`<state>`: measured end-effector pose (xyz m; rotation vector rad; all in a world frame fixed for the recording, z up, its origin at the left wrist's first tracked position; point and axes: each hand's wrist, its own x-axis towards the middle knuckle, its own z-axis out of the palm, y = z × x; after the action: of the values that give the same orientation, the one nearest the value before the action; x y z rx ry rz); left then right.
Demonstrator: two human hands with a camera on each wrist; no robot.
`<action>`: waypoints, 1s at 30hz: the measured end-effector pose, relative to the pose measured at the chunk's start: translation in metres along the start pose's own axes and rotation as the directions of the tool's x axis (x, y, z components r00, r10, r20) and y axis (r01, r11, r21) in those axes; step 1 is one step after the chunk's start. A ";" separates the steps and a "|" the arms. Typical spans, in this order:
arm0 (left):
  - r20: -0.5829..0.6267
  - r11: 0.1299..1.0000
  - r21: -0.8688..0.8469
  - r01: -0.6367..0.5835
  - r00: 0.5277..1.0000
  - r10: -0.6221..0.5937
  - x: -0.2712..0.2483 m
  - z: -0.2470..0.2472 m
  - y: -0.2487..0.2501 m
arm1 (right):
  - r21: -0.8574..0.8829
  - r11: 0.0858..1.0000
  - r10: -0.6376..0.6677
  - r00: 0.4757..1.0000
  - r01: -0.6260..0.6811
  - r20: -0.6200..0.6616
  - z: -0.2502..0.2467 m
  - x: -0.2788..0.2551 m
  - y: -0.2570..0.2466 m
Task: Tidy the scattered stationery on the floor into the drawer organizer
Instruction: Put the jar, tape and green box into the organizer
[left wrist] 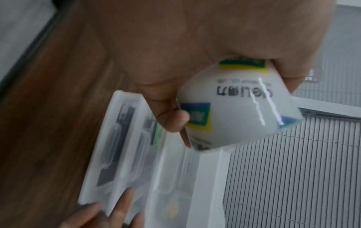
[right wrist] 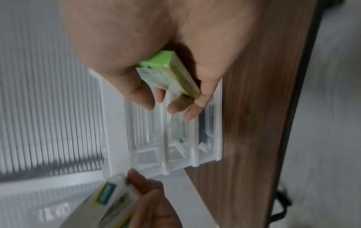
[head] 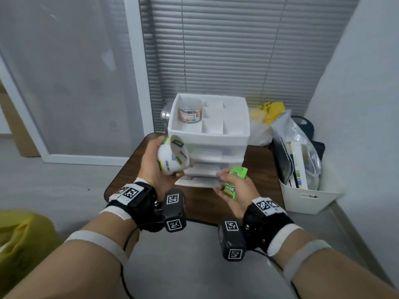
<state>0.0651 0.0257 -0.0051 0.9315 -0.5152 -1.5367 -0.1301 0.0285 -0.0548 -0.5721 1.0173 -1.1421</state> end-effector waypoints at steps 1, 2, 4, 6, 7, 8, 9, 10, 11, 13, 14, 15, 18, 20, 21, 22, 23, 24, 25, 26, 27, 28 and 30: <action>0.028 1.000 0.009 -0.006 1.000 0.006 0.004 -0.004 0.011 | 0.103 0.994 0.019 1.000 -0.020 0.008 0.010 0.005 0.002; 0.053 1.000 0.025 -0.008 0.999 0.007 0.007 -0.006 0.021 | 0.194 0.980 0.037 0.999 -0.039 0.017 0.019 0.011 0.004; 0.081 0.997 0.083 -0.009 0.997 0.002 0.011 -0.004 0.036 | 0.342 0.936 0.070 0.997 -0.081 0.045 0.035 0.017 0.004; 0.094 0.982 0.186 -0.016 0.996 -0.002 0.013 0.000 0.043 | 0.435 0.895 0.077 0.995 -0.097 0.065 0.049 0.019 0.003; 0.092 0.972 0.235 -0.015 0.996 -0.007 0.013 0.003 0.042 | 0.458 0.885 0.066 0.996 -0.085 0.056 0.051 0.019 0.000; 0.080 0.959 0.282 -0.014 0.997 -0.009 0.014 0.005 0.042 | 0.473 0.879 0.055 0.997 -0.070 0.044 0.054 0.020 -0.003; 0.062 0.949 0.315 -0.011 0.998 -0.009 0.016 0.006 0.042 | 0.479 0.875 0.054 0.998 -0.066 0.038 0.056 0.022 -0.005; 0.041 0.940 0.340 -0.010 0.999 -0.004 0.017 0.008 0.042 | 0.481 0.874 0.057 0.998 -0.070 0.042 0.057 0.023 -0.008; 0.024 0.933 0.359 -0.010 1.000 0.002 0.019 0.009 0.041 | 0.483 0.872 0.059 0.997 -0.077 0.051 0.056 0.023 -0.009; -0.002 0.915 0.404 -0.014 1.000 0.016 0.023 0.012 0.040 | 0.488 0.869 0.068 0.997 -0.081 0.044 0.053 0.022 -0.009; -0.012 0.902 0.431 -0.018 1.000 0.026 0.025 0.012 0.038 | 0.484 0.871 0.072 0.997 -0.082 0.039 0.050 0.019 -0.008; -0.017 0.891 0.453 -0.011 1.000 0.021 0.025 0.014 0.038 | 0.472 0.877 0.078 0.996 -0.086 0.036 0.047 0.016 -0.005; 0.002 0.835 0.550 -0.001 1.000 0.000 0.022 0.025 0.038 | 0.465 0.881 0.085 0.996 -0.089 0.029 0.038 0.005 0.008; -0.049 0.732 0.682 -0.008 0.997 0.056 0.019 0.038 0.042 | 0.482 0.872 0.087 0.996 -0.080 0.006 0.034 -0.001 0.015; -0.083 0.648 0.762 0.002 0.992 0.095 0.019 0.042 0.044 | 0.491 0.867 0.090 0.996 -0.081 0.006 0.033 -0.005 0.017; -0.110 0.554 0.832 0.025 0.986 0.122 0.017 0.049 0.047 | 0.499 0.863 0.092 0.996 -0.084 0.008 0.032 -0.008 0.019; -0.124 0.464 0.885 0.045 0.982 0.142 0.015 0.055 0.051 | 0.507 0.858 0.095 0.995 -0.086 0.008 0.032 -0.012 0.020; -0.112 0.376 0.926 0.043 0.980 0.164 0.014 0.060 0.053 | 0.515 0.853 0.097 0.995 -0.087 0.006 0.031 -0.015 0.021; -0.071 0.267 0.964 0.017 0.979 0.191 0.012 0.066 0.054 | 0.524 0.847 0.100 0.995 -0.088 0.005 0.029 -0.018 0.022; -0.008 0.132 0.991 -0.021 0.977 0.212 0.012 0.071 0.054 | 0.535 0.840 0.103 0.995 -0.090 0.005 0.028 -0.021 0.023; 0.061 -0.005 0.998 -0.061 0.974 0.217 0.011 0.075 0.053 | 0.543 0.835 0.104 0.995 -0.091 0.007 0.027 -0.023 0.024; 0.117 -0.114 0.989 -0.096 0.972 0.204 0.011 0.079 0.049 | 0.549 0.830 0.105 0.994 -0.096 0.014 0.026 -0.026 0.024; 0.169 -0.225 0.966 -0.129 0.971 0.168 0.012 0.082 0.036 | 0.553 0.825 0.109 0.993 -0.114 0.042 0.024 -0.032 0.023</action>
<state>0.0224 -0.0083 0.0670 1.9945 -1.9917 -0.4738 -0.0997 0.0634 -0.0512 -0.0459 0.6486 -1.2573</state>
